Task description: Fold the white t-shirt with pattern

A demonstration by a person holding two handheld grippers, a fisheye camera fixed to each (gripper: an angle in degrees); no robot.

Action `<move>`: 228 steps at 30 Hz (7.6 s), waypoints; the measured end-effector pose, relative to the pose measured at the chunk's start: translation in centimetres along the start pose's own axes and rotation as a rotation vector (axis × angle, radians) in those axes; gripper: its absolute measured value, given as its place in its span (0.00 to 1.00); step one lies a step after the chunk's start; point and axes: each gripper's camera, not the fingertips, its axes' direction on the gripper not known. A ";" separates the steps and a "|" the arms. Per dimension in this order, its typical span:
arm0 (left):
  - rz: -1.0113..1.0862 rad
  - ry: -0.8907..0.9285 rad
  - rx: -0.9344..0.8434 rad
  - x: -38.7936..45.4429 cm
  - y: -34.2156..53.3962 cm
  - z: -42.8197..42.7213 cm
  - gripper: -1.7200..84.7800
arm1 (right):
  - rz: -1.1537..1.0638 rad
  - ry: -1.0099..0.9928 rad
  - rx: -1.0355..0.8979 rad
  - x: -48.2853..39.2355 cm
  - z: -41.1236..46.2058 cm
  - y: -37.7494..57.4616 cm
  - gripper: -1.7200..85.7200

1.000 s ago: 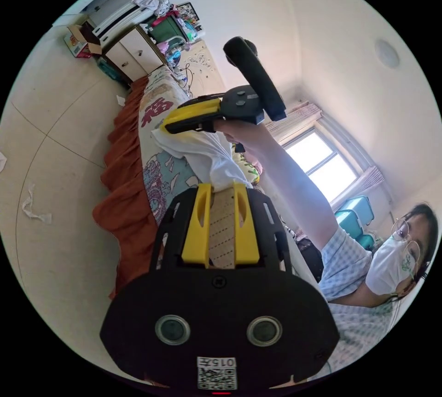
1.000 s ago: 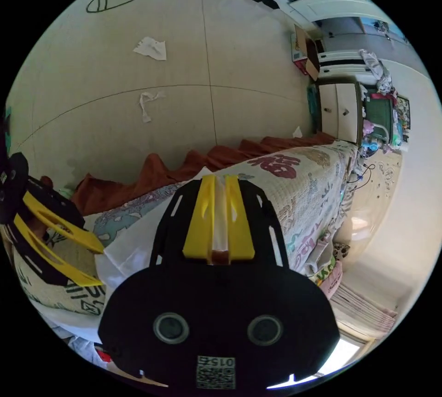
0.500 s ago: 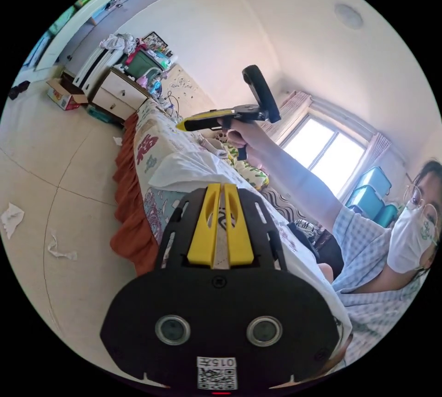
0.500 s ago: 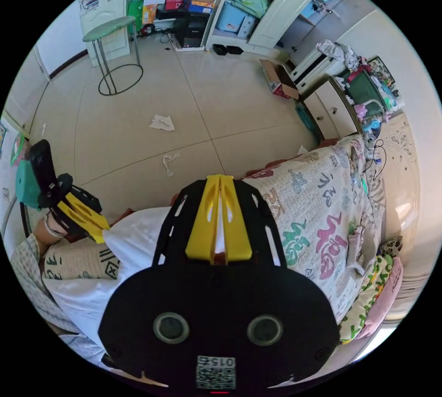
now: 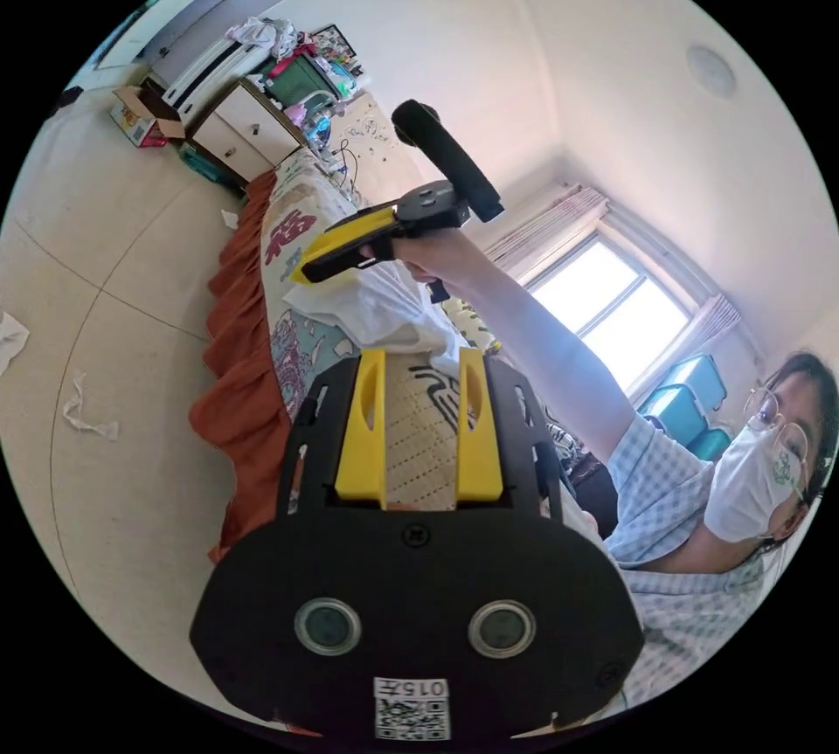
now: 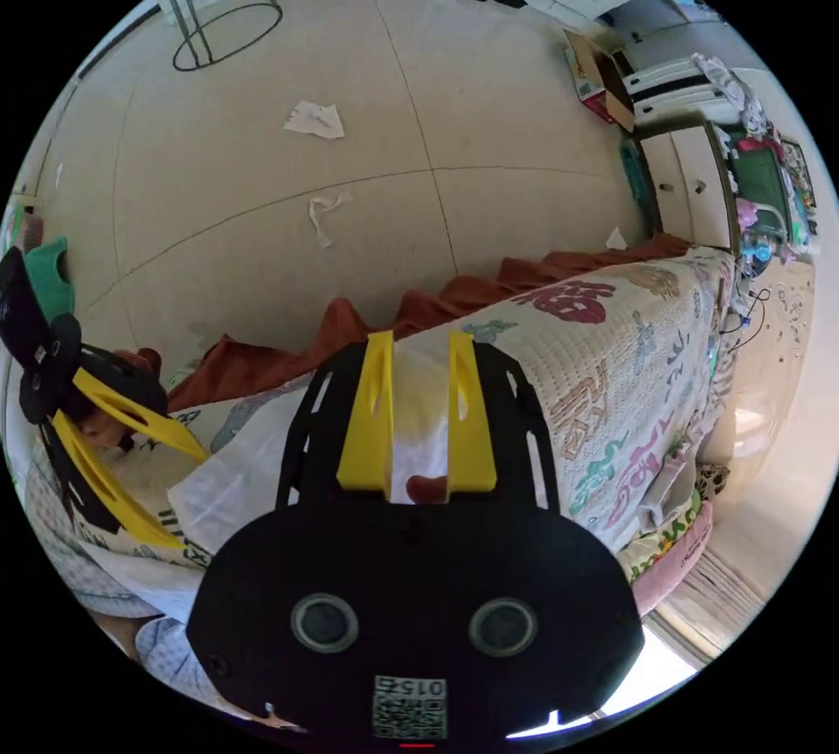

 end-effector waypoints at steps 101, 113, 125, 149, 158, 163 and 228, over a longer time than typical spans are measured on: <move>0.781 -0.509 -0.376 24.2 2.2 17.2 0.04 | 0.508 -0.699 0.704 35.1 -30.9 50.6 0.07; 1.020 -0.429 -0.485 28.2 3.2 19.2 0.07 | 0.250 -0.601 0.392 27.2 -32.7 55.5 0.11; 0.988 -0.371 -0.718 29.7 -0.2 20.6 0.07 | 0.325 -0.556 0.510 26.6 -35.9 65.0 0.10; 0.498 -0.630 -0.777 20.5 -17.5 42.5 0.04 | 0.707 -0.474 0.546 30.0 -31.5 78.5 0.01; 0.748 -0.507 -0.484 33.4 -13.2 31.6 0.02 | 0.662 -0.345 0.803 17.7 -42.9 90.2 0.01; 0.893 -0.406 -0.405 42.0 -4.8 21.6 0.02 | 0.527 -0.253 0.900 3.8 -48.7 97.7 0.01; -0.076 -0.340 -0.363 21.2 1.6 5.6 0.03 | 1.051 -0.719 0.669 10.2 -39.6 114.3 0.05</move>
